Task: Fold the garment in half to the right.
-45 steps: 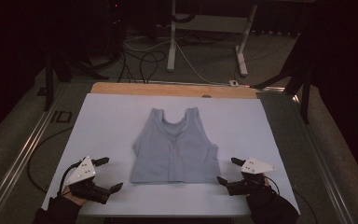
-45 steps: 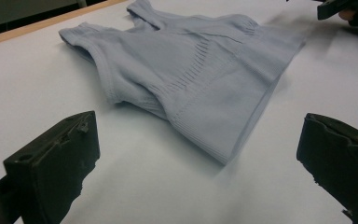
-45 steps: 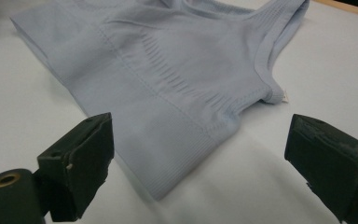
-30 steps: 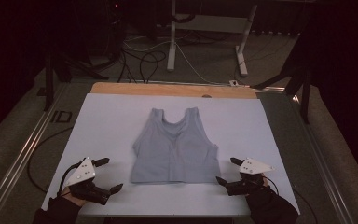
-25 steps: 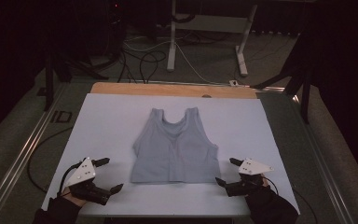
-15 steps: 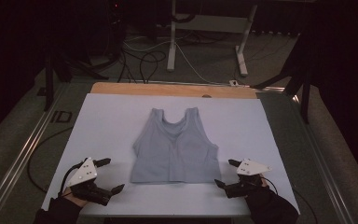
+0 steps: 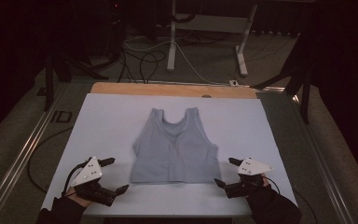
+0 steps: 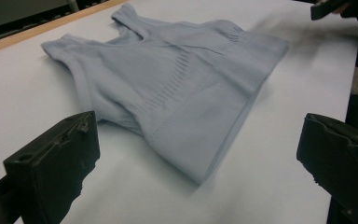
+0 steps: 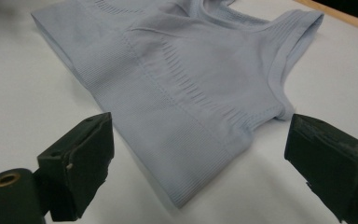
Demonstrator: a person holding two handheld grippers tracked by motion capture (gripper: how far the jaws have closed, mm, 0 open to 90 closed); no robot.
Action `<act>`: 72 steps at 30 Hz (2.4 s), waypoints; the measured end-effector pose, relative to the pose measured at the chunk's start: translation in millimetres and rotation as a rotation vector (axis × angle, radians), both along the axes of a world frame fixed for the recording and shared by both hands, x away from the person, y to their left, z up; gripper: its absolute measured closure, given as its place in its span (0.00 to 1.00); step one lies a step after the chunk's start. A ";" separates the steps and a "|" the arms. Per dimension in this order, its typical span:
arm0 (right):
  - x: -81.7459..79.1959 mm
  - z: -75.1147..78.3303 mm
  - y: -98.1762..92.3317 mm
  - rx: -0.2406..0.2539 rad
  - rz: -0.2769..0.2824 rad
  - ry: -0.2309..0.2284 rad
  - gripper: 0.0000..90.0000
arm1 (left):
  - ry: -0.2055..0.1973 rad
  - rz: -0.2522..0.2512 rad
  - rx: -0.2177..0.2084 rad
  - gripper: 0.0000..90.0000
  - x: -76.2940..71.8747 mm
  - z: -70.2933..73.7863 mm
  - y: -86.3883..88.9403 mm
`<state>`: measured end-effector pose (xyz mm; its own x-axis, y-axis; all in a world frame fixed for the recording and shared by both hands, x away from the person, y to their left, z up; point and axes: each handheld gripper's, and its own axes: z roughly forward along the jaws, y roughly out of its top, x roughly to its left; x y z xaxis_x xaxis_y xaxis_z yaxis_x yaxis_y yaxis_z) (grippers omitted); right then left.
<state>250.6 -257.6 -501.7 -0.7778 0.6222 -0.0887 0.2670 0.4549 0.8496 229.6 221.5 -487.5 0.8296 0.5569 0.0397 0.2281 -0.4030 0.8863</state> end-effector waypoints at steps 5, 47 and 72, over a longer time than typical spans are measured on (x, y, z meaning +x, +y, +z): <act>0.8 13.2 -1.1 0.010 0.000 -0.015 0.09 | 0.002 -0.021 0.010 0.00 0.8 4.7 -4.1; 86.0 67.1 80.9 -0.028 0.143 -0.086 0.10 | 0.031 0.043 0.097 0.01 11.4 29.8 -24.7; 147.8 72.3 150.0 0.006 0.148 -0.076 0.10 | 0.038 0.180 0.137 0.01 21.2 23.5 -41.9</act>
